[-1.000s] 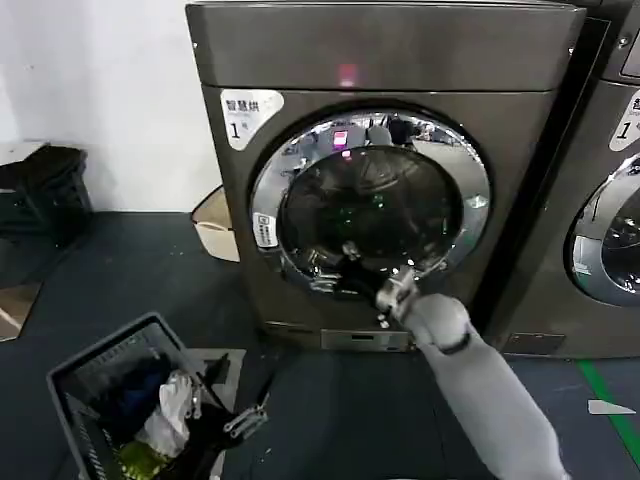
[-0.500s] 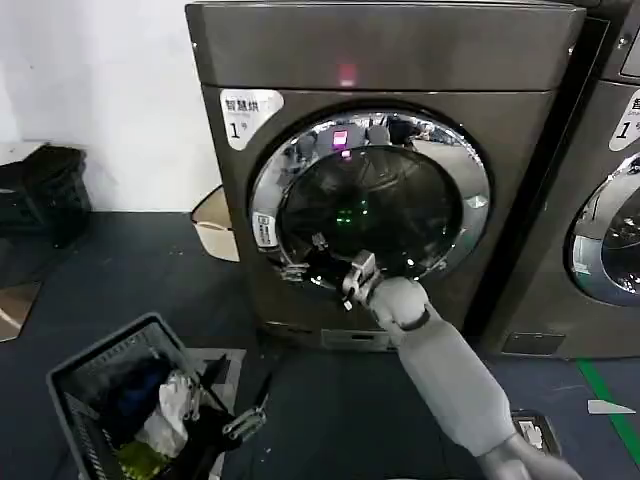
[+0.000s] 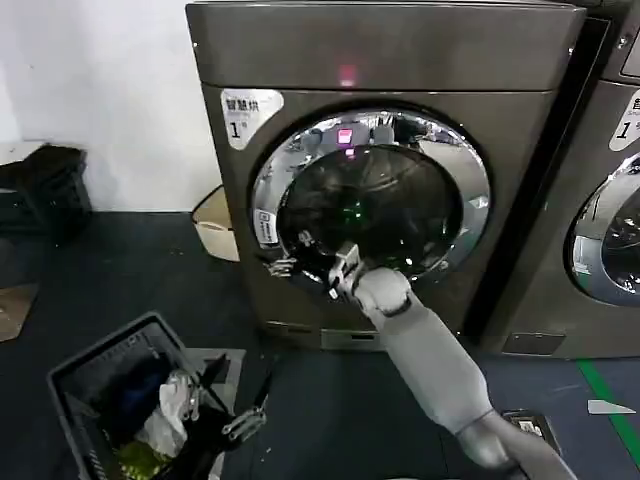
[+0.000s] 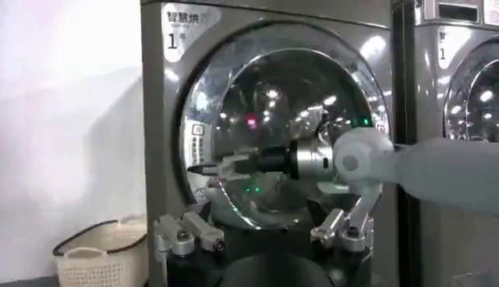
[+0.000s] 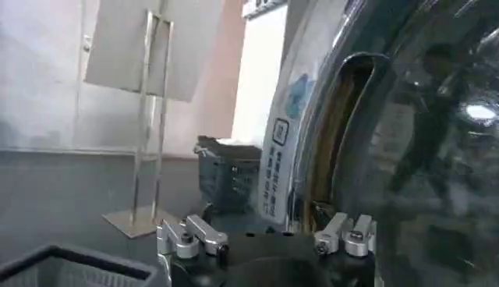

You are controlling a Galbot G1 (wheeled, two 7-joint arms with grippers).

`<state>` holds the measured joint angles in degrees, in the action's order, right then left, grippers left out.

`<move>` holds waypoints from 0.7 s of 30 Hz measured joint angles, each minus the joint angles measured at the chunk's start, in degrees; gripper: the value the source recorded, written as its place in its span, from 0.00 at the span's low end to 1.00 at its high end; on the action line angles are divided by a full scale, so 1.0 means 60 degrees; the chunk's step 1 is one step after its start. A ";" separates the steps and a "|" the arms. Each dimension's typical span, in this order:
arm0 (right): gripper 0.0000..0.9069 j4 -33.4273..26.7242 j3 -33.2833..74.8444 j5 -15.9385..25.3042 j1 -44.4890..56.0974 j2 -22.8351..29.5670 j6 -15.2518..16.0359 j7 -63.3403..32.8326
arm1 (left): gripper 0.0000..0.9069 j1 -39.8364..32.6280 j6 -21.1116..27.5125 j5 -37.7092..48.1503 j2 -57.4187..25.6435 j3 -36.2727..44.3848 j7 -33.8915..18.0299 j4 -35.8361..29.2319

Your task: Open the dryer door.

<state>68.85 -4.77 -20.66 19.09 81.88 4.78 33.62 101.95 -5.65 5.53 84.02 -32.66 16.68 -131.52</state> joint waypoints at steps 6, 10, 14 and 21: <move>1.00 0.0577 0.0057 -0.0360 0.0299 -0.0406 0.0364 0.0945 | 1.00 -0.0108 0.0471 -0.0008 -0.0041 -0.0037 0.0111 0.0019; 1.00 0.1020 0.0163 -0.0440 0.0520 -0.0640 0.0534 0.1498 | 1.00 -0.0314 0.0575 0.0100 -0.0109 -0.0199 -0.0150 0.0092; 1.00 0.1455 0.0293 -0.0578 0.0779 -0.0868 0.0592 0.1959 | 1.00 -0.0529 0.1043 0.0290 -0.0259 -0.0324 -0.0317 0.0128; 1.00 0.2433 0.0546 -0.0665 0.1392 -0.1419 0.0726 0.2972 | 1.00 -0.1187 0.1186 0.1130 -0.0622 -0.0775 -0.0674 0.0510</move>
<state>83.44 -1.49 -24.65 27.45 73.36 9.14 51.45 94.83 1.46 12.31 80.29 -37.31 12.64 -128.47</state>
